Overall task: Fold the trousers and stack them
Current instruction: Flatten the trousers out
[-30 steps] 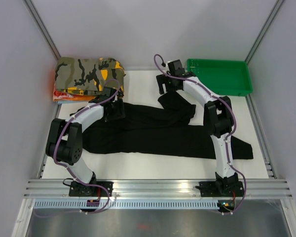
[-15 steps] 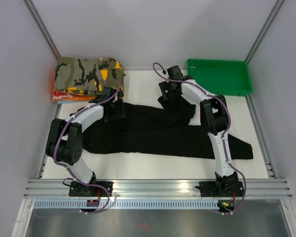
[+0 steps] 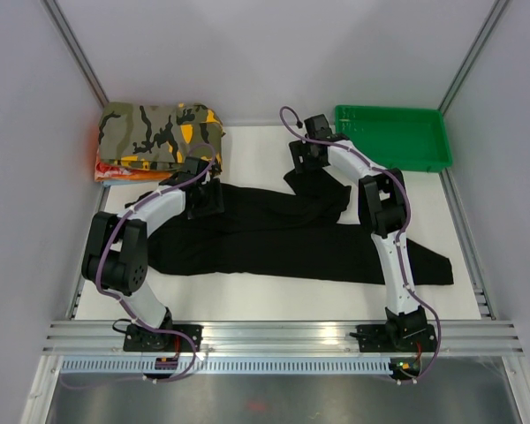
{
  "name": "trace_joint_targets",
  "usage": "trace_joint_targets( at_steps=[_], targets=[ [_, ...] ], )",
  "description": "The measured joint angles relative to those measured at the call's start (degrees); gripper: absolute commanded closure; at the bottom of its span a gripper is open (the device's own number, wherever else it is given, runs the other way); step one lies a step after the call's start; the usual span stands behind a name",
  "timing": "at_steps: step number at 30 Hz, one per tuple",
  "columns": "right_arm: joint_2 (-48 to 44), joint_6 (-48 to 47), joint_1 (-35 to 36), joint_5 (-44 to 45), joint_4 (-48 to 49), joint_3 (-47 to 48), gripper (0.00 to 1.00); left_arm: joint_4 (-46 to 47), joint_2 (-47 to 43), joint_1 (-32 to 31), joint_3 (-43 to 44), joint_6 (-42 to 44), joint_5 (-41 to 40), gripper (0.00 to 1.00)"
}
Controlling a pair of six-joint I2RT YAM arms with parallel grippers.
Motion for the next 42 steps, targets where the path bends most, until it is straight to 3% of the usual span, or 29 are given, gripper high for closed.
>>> trace_joint_targets(
  at_steps=[1, 4, 5, 7, 15, 20, 24, 29, 35, 36, 38, 39, 42],
  targets=[
    [0.17, 0.04, -0.09, -0.04, -0.02, 0.24, 0.23, -0.02, 0.00, 0.00, 0.00, 0.00, 0.00, 0.29],
    [0.70, 0.07, -0.26, -0.37, 0.04, 1.05, 0.60, 0.02, 0.02, 0.00, 0.02, 0.00, 0.00, 0.29],
    [0.72, 0.20, -0.33, -0.46, 0.00, 1.05, 0.83, 0.02, 0.02, 0.00, 0.02, 0.00, 0.00, 0.29],
    [0.72, 0.61, -0.42, -0.61, -0.07, 1.07, 1.00, 0.02, 0.02, 0.00, 0.02, 0.00, 0.00, 0.28],
    [-1.46, 1.68, -0.15, 4.57, -1.31, -1.53, 1.00, -0.07, 0.02, 0.00, 0.13, 0.00, 0.00, 0.29],
    [-12.17, 3.34, -0.42, 12.52, -7.02, -10.43, 1.00, -0.52, -0.02, 0.02, 2.38, 0.04, 1.09, 0.28],
    [-23.04, 4.17, -1.51, 19.32, -10.69, -12.35, 1.00, -0.63, -0.68, -0.02, 4.61, 0.63, 1.66, 0.28],
    [-32.57, 4.61, -6.47, 29.42, -16.74, -12.46, 1.00, -0.46, -1.70, -0.02, 6.03, 1.36, 1.53, 0.28],
    [-34.25, 5.44, -14.75, 37.75, -24.59, -17.31, 0.99, -0.42, -1.53, 0.00, 6.05, 1.40, 1.51, 0.28],
    [-34.10, 5.57, -16.46, 38.07, -25.97, -17.79, 0.97, -0.44, -1.51, 0.00, 6.05, 1.40, 1.51, 0.28],
    [-33.77, 6.29, -19.71, 37.97, -27.65, -18.01, 0.53, -0.35, -1.40, 0.00, 6.05, 1.40, 1.53, 0.28],
    [-33.55, 6.71, -21.66, 37.94, -28.44, -17.92, 0.41, -0.24, -1.27, 0.00, 6.05, 1.40, 1.53, 0.28],
    [-32.68, 7.32, -24.90, 36.74, -30.69, -17.03, 0.21, -0.15, -0.59, 0.04, 6.05, 1.40, 1.55, 0.28]
  ],
)
